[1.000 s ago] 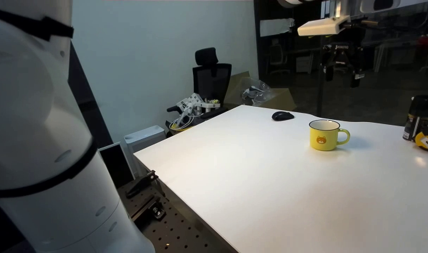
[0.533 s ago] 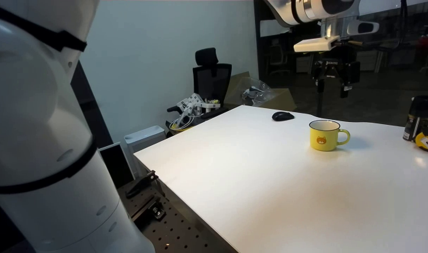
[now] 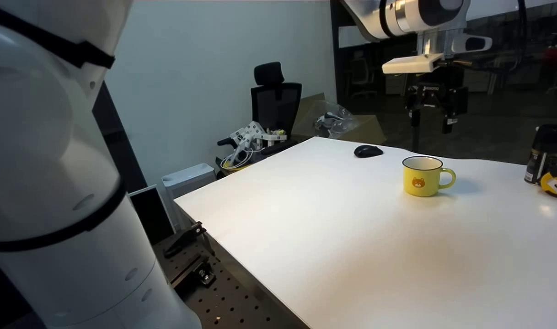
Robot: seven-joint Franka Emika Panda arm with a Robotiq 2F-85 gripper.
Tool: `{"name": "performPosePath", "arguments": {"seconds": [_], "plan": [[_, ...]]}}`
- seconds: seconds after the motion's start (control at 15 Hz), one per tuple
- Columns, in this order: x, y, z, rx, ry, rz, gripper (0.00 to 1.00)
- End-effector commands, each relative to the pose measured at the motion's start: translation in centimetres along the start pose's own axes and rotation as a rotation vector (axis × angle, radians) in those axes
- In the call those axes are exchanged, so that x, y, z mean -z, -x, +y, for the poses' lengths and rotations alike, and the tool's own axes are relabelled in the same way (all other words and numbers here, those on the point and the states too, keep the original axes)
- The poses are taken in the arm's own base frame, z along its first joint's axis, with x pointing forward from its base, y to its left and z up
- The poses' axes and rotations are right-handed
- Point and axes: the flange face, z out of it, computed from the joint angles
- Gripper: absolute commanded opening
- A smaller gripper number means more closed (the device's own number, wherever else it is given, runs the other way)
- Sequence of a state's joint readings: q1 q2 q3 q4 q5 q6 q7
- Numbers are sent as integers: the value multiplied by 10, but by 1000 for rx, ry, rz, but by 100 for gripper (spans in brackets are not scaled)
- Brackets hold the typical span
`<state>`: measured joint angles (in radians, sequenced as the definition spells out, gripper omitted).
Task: Slide the cup to the left
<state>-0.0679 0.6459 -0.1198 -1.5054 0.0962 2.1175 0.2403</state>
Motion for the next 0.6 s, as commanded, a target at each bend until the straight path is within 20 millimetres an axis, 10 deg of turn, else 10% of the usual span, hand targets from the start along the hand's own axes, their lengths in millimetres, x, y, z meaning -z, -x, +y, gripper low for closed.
{"name": "performPosePath", "arguments": {"seconds": [0.0,0.53], "plan": [[-22,-6,-25,95,14,-21,100],[-60,-24,-48,327,59,-66,100]]}}
